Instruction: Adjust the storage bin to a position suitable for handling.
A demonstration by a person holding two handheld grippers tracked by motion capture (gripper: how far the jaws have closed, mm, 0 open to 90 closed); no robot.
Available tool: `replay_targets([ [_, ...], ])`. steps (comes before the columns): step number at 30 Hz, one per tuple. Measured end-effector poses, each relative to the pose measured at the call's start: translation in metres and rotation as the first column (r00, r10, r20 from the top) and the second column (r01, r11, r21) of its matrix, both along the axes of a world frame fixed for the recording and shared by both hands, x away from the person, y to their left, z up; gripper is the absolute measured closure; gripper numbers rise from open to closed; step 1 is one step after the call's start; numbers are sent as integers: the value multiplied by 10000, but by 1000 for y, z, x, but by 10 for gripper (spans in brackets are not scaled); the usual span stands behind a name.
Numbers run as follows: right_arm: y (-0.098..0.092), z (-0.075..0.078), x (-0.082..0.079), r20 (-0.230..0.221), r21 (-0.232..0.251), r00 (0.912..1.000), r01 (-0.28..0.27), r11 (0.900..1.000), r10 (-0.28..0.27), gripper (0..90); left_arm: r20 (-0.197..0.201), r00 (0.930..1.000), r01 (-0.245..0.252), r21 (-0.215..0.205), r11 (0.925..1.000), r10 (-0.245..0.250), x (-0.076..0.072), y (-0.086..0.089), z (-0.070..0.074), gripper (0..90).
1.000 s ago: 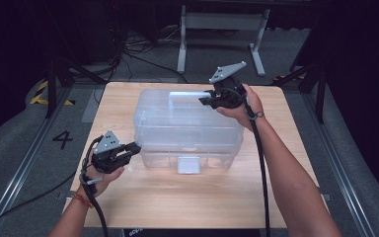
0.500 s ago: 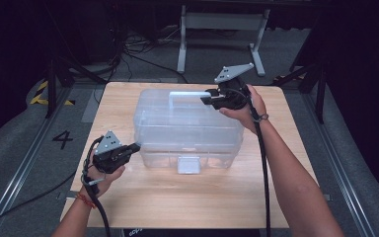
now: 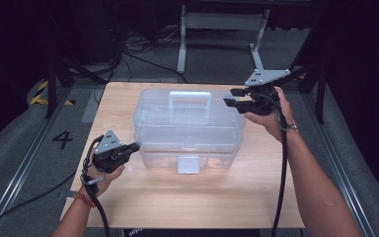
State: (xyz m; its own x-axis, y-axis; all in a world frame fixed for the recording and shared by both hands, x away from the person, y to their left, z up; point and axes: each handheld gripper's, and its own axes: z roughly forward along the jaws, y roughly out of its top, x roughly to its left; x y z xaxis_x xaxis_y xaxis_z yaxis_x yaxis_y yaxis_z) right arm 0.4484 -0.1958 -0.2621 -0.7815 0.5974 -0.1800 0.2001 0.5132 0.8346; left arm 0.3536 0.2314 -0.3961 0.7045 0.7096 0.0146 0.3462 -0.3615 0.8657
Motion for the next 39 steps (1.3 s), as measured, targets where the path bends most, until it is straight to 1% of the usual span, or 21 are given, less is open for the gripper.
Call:
replay_targets([
  [2,-11,1,-7,164,15,9998,149,9999,-149,556,37,10000,-18,-44,10000,19,0,0,1,900],
  [4,-19,0,-11,188,107,9996,190,9998,-192,544,56,10000,-25,-50,10000,25,0,0,3,900],
  [10,-40,-6,-23,318,145,9979,565,9983,-569,507,154,9999,-14,29,10000,13,1,0,6,900],
  [13,-48,-9,-28,408,191,9968,679,9975,-687,500,109,9999,-8,49,10000,7,2,0,7,900],
  [15,-54,-12,-30,408,357,9967,681,9970,-696,496,110,9999,13,66,10000,-14,2,0,8,900],
  [19,-60,-21,-35,397,294,9957,822,9962,-833,492,189,9998,-6,120,9999,3,3,0,10,900],
  [22,-64,-29,-37,268,332,9962,820,9961,-829,488,210,9998,12,116,9999,-15,3,0,13,900],
  [28,-66,-51,-41,110,27,9967,802,9968,-802,465,285,9996,-25,126,9999,21,5,-1,18,899],
  [29,-65,-55,-41,-12,49,9969,791,9969,-791,457,285,9996,-25,126,9999,21,5,-1,18,899],
  [31,-67,-62,-42,-54,56,9972,751,9972,-750,448,349,9994,-52,132,9999,47,6,-1,21,899],
  [32,-67,-62,-42,-54,56,9972,751,9972,-750,448,349,9994,-52,132,9999,47,6,-1,21,899],
  [33,-68,-66,-41,-147,104,9969,774,9969,-773,443,311,9995,-56,83,10000,53,6,-1,22,899],
  [34,-69,-71,-40,-308,184,9962,822,9964,-816,437,357,9993,-56,148,9999,51,7,-1,23,899],
  [35,-70,-74,-40,-388,203,9955,873,9960,-865,433,354,9994,-69,125,9999,64,7,-1,24,899],
  [39,-71,-88,-39,-706,154,9941,836,9964,-823,421,369,9993,-61,169,9998,55,8,-2,27,897],
])
